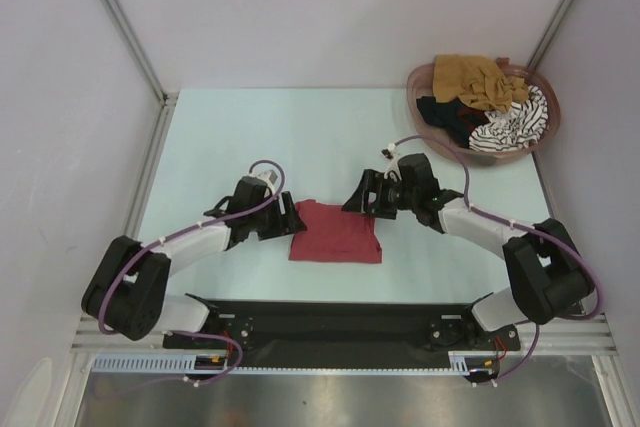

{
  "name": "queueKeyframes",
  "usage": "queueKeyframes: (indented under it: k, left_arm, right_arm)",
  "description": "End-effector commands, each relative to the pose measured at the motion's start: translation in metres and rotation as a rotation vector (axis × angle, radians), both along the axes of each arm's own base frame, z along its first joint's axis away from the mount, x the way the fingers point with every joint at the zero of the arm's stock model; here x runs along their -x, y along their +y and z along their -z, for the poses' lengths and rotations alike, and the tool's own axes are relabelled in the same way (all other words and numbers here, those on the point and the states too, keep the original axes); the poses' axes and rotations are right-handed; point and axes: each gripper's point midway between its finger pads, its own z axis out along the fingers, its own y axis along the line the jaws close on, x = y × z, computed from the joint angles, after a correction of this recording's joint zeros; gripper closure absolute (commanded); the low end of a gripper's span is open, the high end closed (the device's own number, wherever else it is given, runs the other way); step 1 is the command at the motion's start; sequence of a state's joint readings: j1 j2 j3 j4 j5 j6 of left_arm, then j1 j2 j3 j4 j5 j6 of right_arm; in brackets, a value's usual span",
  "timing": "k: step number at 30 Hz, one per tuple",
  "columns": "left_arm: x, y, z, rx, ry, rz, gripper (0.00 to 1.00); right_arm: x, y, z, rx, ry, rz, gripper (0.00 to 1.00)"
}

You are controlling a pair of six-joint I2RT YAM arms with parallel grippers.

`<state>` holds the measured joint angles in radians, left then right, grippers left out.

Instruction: Fold and stack the tank tops

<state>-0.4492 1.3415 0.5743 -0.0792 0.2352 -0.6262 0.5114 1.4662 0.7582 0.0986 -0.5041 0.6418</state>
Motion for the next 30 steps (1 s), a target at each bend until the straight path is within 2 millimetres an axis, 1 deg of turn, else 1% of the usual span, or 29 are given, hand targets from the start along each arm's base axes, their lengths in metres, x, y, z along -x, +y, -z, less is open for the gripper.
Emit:
queueKeyframes:
  k: [1,2,3,6,9,12,14,16,19,22,23,24,25,26,27,28,30]
  left_arm:
    - [-0.017,-0.004,-0.008,0.004,-0.062,0.009,0.27]
    - [-0.017,-0.005,-0.007,0.005,-0.060,0.009,0.27]
    - [-0.018,-0.005,-0.006,0.004,-0.057,0.011,0.27]
    - [-0.019,-0.008,-0.005,0.012,-0.054,0.017,0.30]
    - [-0.017,-0.009,0.000,0.012,-0.041,0.024,0.34]
    - [-0.014,-0.008,0.007,0.007,-0.019,0.025,0.37]
    - [-0.018,-0.011,0.005,0.020,-0.035,0.026,0.40]
    - [-0.017,-0.014,0.007,0.031,-0.032,0.029,0.46]
    - [-0.016,-0.017,0.010,0.035,-0.017,0.039,0.49]
    - [-0.017,-0.018,0.012,0.038,-0.014,0.036,0.53]
    - [-0.018,-0.017,0.012,0.038,-0.016,0.034,0.56]
    - [-0.018,-0.018,0.013,0.037,-0.015,0.035,0.60]
    - [-0.018,-0.018,0.013,0.037,-0.013,0.034,0.60]
    - [-0.018,-0.018,0.014,0.037,-0.013,0.033,0.62]
    - [-0.018,-0.018,0.016,0.035,-0.005,0.033,0.68]
    - [-0.018,-0.017,0.018,0.029,-0.001,0.030,0.72]
    - [-0.021,-0.015,0.020,0.020,0.000,0.009,0.77]
  right_arm:
    - [0.002,-0.040,0.023,0.251,0.013,0.073,0.11]
    - [-0.002,-0.047,0.025,0.284,0.004,0.104,0.10]
    - [0.000,-0.051,0.029,0.308,0.012,0.106,0.07]
    - [0.003,-0.058,0.038,0.347,0.022,0.128,0.06]
    - [0.008,-0.061,0.049,0.380,0.034,0.128,0.13]
    - [0.012,-0.060,0.060,0.398,0.048,0.126,0.20]
    - [0.011,-0.057,0.063,0.389,0.050,0.119,0.24]
    - [0.011,-0.052,0.068,0.386,0.054,0.110,0.25]
    - [0.008,-0.044,0.073,0.395,0.057,0.098,0.28]
    - [0.003,-0.040,0.079,0.407,0.067,0.095,0.35]
    - [0.001,-0.038,0.079,0.408,0.065,0.096,0.41]
    - [0.000,-0.038,0.080,0.408,0.064,0.098,0.44]
    - [-0.002,-0.037,0.081,0.409,0.066,0.102,0.47]
    - [-0.004,-0.036,0.081,0.410,0.065,0.105,0.52]
    - [-0.005,-0.035,0.082,0.410,0.064,0.104,0.55]
    - [-0.006,-0.034,0.084,0.412,0.069,0.104,0.61]
    - [-0.011,-0.030,0.081,0.405,0.062,0.103,0.66]
